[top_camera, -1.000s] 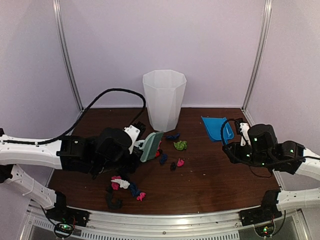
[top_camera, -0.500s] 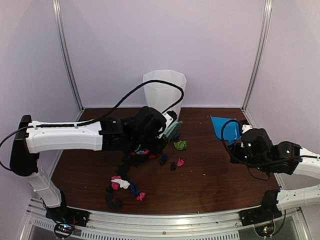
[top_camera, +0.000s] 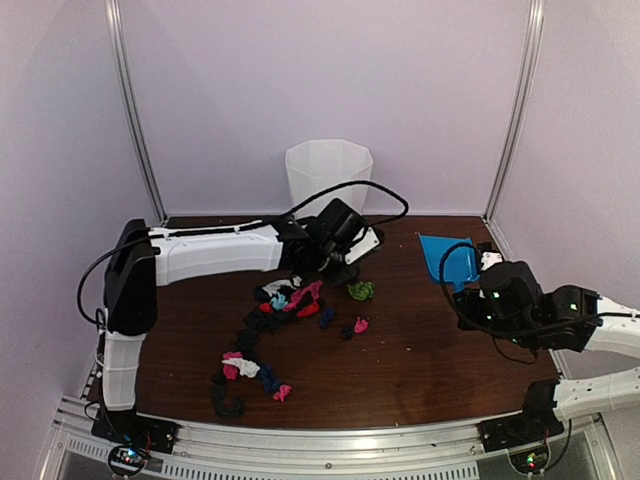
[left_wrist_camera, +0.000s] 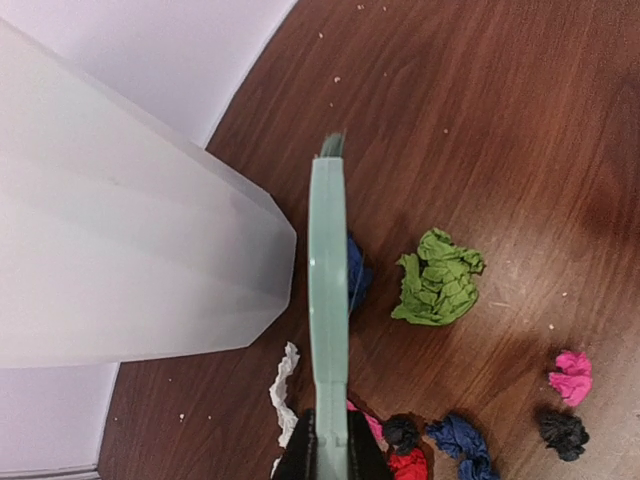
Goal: Sweep away the paper scraps from the table
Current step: Sweep the paper scraps from the center of the board.
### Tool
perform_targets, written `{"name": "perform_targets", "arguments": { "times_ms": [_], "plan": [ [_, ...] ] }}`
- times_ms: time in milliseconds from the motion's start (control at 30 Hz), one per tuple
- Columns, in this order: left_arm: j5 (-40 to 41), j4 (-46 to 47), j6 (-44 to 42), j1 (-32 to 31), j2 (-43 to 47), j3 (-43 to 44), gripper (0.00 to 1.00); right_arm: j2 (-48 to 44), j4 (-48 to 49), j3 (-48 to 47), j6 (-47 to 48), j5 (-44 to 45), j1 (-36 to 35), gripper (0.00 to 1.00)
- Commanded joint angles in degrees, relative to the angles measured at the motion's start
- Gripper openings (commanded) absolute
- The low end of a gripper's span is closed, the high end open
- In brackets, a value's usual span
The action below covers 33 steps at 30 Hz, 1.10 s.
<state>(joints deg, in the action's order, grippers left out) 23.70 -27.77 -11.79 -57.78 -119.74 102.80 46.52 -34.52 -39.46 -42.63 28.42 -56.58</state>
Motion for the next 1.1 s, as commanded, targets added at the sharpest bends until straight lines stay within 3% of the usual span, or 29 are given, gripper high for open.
{"name": "perform_targets", "arguments": {
  "times_ms": [0,333,667,867,1067],
  "plan": [
    [1.13,-2.55,-9.04,1.68,-5.24,4.52,0.0,0.19,0.77,0.57,-0.39,2.14,-1.05,0.0],
    [1.51,-4.72,-16.96,2.15,-10.04,8.32,0.0,0.41,0.97,0.52,-0.03,2.18,-1.61,0.0],
    [-6.26,-15.3,-12.05,0.16,-3.8,3.96,0.0,0.05,1.39,0.53,0.62,1.44,-1.78,0.0],
    [-6.41,-7.97,-10.71,-0.56,8.14,-1.6,0.0,-0.97,1.56,0.59,0.71,1.31,-2.12,0.0],
    [0.13,-2.3,-13.46,0.24,5.08,-0.78,0.0,-0.97,1.42,0.62,0.62,1.55,-2.31,0.0]
  ]
}}
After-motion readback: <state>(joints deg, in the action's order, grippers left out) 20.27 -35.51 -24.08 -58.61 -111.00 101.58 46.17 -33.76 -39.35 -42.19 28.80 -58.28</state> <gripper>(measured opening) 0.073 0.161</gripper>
